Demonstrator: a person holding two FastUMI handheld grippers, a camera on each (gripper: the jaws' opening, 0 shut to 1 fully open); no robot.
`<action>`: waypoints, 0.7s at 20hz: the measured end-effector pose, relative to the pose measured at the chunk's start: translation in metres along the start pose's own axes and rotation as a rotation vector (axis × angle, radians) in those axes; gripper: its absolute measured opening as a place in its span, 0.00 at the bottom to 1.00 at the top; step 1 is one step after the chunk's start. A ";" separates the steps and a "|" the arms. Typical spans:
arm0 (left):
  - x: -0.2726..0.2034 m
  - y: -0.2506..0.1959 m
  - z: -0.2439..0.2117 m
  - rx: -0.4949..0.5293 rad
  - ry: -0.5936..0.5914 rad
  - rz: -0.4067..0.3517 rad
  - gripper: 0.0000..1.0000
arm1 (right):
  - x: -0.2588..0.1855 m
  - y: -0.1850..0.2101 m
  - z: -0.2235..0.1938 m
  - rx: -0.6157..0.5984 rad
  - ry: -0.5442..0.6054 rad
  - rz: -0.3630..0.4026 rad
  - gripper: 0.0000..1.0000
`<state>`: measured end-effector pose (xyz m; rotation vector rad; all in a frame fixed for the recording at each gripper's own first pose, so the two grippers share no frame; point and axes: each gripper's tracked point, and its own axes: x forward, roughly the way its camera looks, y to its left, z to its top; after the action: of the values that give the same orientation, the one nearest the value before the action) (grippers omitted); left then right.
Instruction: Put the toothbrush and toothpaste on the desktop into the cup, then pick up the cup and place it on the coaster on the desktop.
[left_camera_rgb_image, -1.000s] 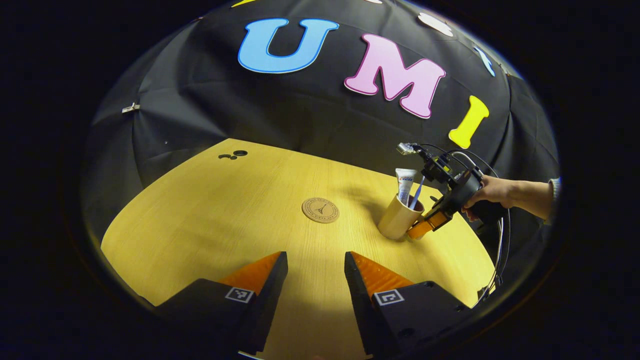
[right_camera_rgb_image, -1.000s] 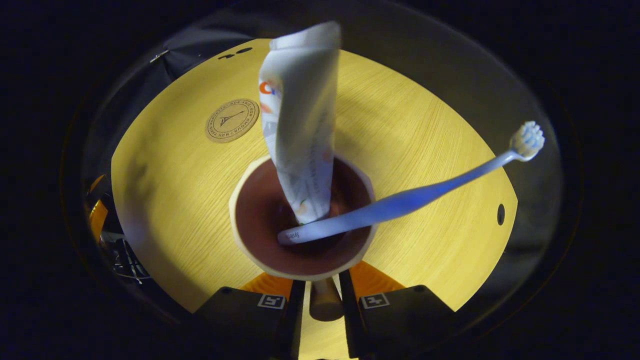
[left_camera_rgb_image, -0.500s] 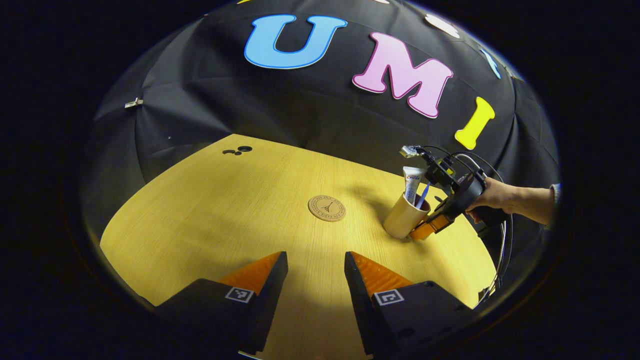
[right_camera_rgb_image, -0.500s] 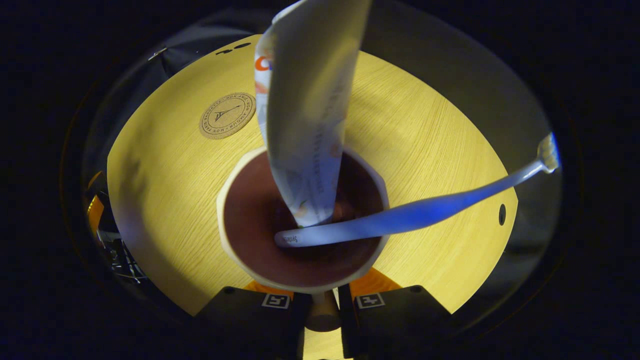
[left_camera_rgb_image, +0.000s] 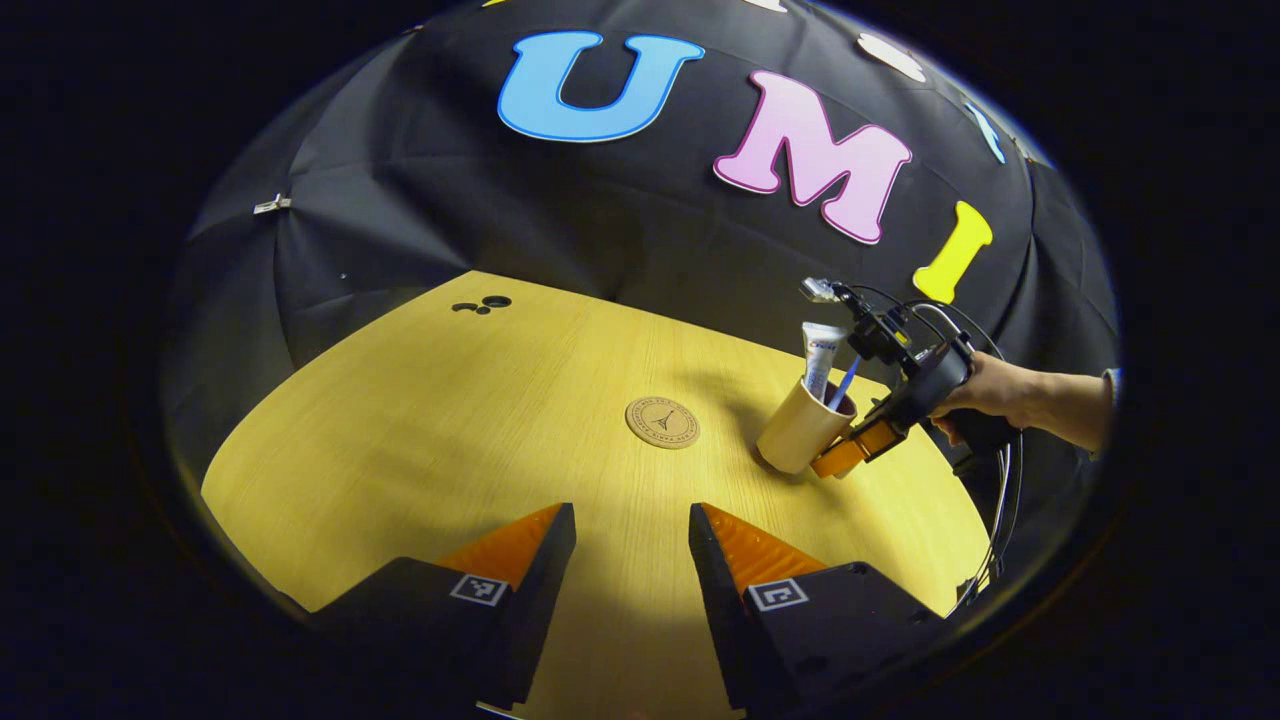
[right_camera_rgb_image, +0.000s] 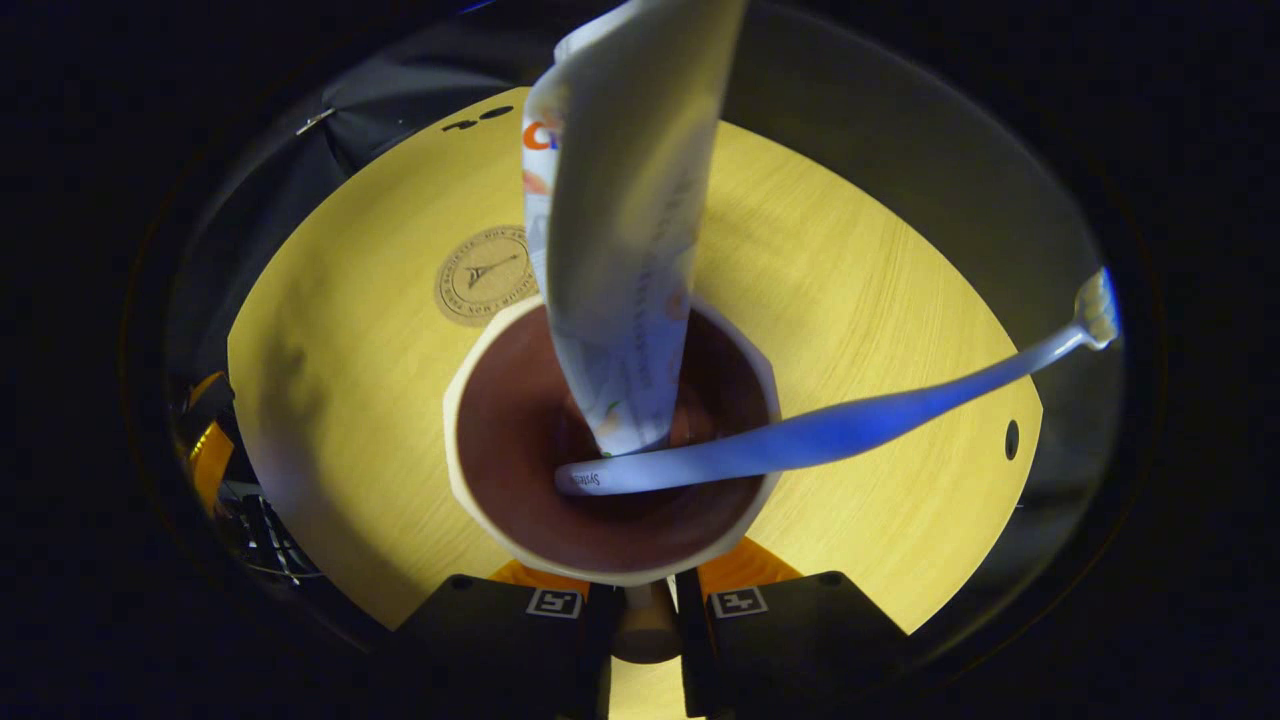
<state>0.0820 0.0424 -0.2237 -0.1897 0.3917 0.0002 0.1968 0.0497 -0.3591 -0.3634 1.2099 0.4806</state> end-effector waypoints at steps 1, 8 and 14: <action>-0.002 0.004 0.000 -0.002 -0.002 0.004 0.72 | 0.000 0.007 0.009 -0.002 -0.008 0.006 0.27; -0.016 0.031 0.004 -0.027 -0.015 0.033 0.72 | 0.011 0.057 0.064 -0.042 -0.041 0.048 0.31; -0.030 0.054 0.005 -0.054 -0.030 0.070 0.73 | 0.028 0.088 0.092 -0.069 -0.027 0.072 0.31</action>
<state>0.0540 0.0975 -0.2174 -0.2291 0.3682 0.0830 0.2307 0.1758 -0.3581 -0.3721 1.1855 0.5888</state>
